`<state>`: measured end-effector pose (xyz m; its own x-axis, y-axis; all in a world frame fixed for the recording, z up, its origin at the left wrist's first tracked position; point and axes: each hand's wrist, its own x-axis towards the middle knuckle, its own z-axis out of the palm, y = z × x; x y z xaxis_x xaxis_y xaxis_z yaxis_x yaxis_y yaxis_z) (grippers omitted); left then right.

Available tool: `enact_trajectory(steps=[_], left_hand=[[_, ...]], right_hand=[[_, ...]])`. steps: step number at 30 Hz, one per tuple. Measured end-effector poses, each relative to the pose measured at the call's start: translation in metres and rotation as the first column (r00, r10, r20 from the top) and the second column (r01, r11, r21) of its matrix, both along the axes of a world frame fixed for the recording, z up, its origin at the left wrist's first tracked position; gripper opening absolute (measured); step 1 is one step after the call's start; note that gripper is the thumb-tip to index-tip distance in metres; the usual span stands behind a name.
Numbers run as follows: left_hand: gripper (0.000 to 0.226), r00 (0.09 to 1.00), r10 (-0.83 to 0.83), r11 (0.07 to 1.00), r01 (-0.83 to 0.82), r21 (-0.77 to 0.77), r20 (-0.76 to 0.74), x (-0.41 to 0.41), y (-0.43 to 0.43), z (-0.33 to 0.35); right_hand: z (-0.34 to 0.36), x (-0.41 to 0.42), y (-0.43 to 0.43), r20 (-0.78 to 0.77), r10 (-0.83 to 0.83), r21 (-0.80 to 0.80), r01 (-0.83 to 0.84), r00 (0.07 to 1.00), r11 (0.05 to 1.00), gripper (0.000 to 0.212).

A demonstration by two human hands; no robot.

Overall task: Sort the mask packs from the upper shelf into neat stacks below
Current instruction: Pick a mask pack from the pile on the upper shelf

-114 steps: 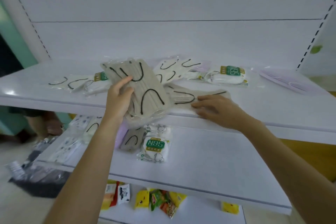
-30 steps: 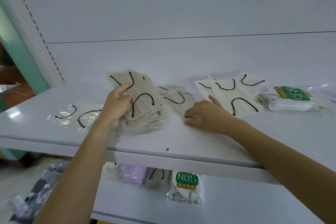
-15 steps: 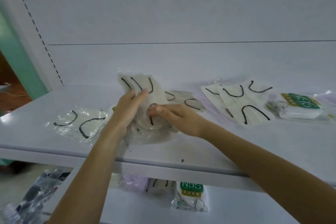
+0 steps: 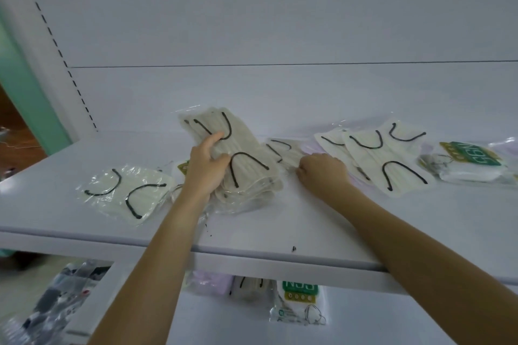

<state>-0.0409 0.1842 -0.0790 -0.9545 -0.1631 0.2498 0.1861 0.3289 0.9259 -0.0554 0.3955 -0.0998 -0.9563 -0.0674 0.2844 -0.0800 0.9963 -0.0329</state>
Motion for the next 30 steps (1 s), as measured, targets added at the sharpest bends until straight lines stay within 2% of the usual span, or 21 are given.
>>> enact_trajectory(steps=[2, 3, 5, 7, 8, 10, 11, 12, 13, 14, 15, 16, 17, 18, 19, 23, 24, 26, 28, 30], left_hand=[[0.046, 1.000, 0.030, 1.000, -0.030, -0.008, 0.009, 0.000, 0.000, -0.004], [0.044, 0.999, 0.034, 0.999, -0.034, -0.011, 0.000, 0.000, -0.001, -0.005], [0.040, 1.000, 0.019, 1.000, -0.019, -0.021, -0.007, 0.000, -0.001, -0.006], [0.048, 0.998, -0.019, 1.000, 0.021, -0.023, 0.065, 0.004, 0.001, -0.001], [0.053, 0.995, -0.027, 1.000, 0.029, -0.011, 0.095, 0.005, 0.002, 0.002], [0.045, 0.996, -0.059, 0.998, 0.057, 0.038, 0.061, 0.007, 0.003, 0.006], [0.037, 0.997, -0.071, 0.996, 0.069, 0.050, 0.036, 0.008, 0.003, 0.007], [0.030, 0.998, -0.064, 0.995, 0.061, 0.079, 0.028, 0.008, 0.003, 0.007], [0.029, 0.997, -0.051, 0.991, 0.043, 0.125, 0.057, 0.008, 0.002, 0.007], [0.033, 0.995, -0.037, 0.984, 0.020, 0.176, 0.094, 0.007, 0.001, 0.007], [0.033, 0.992, -0.028, 0.979, 0.001, 0.205, 0.126, 0.005, 0.000, 0.005], [0.030, 0.989, -0.021, 0.978, -0.011, 0.210, 0.147, 0.003, 0.000, 0.004], [0.028, 0.987, -0.016, 0.978, -0.018, 0.209, 0.159, 0.002, 0.000, 0.004], [0.028, 0.987, -0.015, 0.977, -0.020, 0.212, 0.162, 0.002, 0.000, 0.005], [0.029, 0.986, -0.019, 0.975, -0.018, 0.220, 0.165, 0.002, 0.000, 0.005], [0.027, 0.984, -0.033, 0.968, -0.012, 0.251, 0.175, 0.003, 0.002, 0.007], [0.026, 0.984, -0.033, 0.967, -0.013, 0.253, 0.176, 0.004, 0.003, 0.008], [0.021, 0.985, -0.039, 0.962, -0.007, 0.273, 0.165, 0.008, 0.002, 0.012], [0.023, 0.986, -0.063, 0.946, 0.010, 0.323, 0.152, 0.012, 0.000, 0.017], [0.028, 0.991, -0.070, 0.945, 0.029, 0.326, 0.113, 0.012, -0.002, 0.023]], right_hand=[[0.010, 0.001, 0.008, -0.006, -0.093, -0.235, 0.089, 0.996, 0.968, 0.026], [0.020, 0.002, 0.011, -0.023, -0.118, -0.399, 0.099, 0.993, 0.911, 0.029], [0.037, 0.007, 0.005, -0.130, -0.075, -0.657, -0.029, 0.989, 0.753, 0.039], [0.048, 0.022, -0.018, -0.187, 0.104, -0.701, -0.207, 0.977, 0.682, 0.042], [0.050, 0.029, -0.033, -0.171, 0.241, -0.712, -0.288, 0.955, 0.640, 0.040], [0.047, 0.037, -0.053, -0.060, 0.490, -0.740, -0.368, 0.870, 0.564, 0.035], [0.046, 0.034, -0.058, -0.043, 0.537, -0.760, -0.377, 0.843, 0.530, 0.035], [0.044, 0.026, -0.057, -0.069, 0.509, -0.776, -0.367, 0.858, 0.512, 0.033], [0.042, 0.016, -0.053, -0.110, 0.438, -0.781, -0.350, 0.892, 0.517, 0.029], [0.036, 0.003, -0.045, -0.120, 0.345, -0.745, -0.314, 0.931, 0.589, 0.029], [0.029, -0.009, -0.036, -0.075, 0.280, -0.643, -0.261, 0.957, 0.720, 0.033], [0.019, -0.018, -0.027, 0.044, 0.224, -0.472, -0.177, 0.974, 0.864, 0.036], [0.010, -0.023, -0.019, 0.172, 0.160, -0.272, -0.109, 0.972, 0.956, 0.038], [0.003, -0.027, -0.014, 0.245, 0.097, -0.131, -0.066, 0.965, 0.989, 0.038], [0.000, -0.027, -0.013, 0.248, 0.059, -0.061, -0.045, 0.967, 0.997, 0.038], [0.001, -0.029, -0.017, 0.036, 0.030, 0.035, -0.031, 0.999, 0.999, 0.030], [0.002, -0.029, -0.016, 0.010, 0.021, 0.000, -0.021, 1.000, 1.000, 0.027], [0.010, -0.025, -0.010, -0.039, -0.023, -0.283, 0.012, 0.999, 0.959, 0.023], [0.034, -0.019, -0.001, -0.149, -0.085, -0.614, -0.025, 0.985, 0.789, 0.024], [0.067, -0.008, 0.002, -0.299, -0.081, -0.781, -0.195, 0.951, 0.594, 0.029]])
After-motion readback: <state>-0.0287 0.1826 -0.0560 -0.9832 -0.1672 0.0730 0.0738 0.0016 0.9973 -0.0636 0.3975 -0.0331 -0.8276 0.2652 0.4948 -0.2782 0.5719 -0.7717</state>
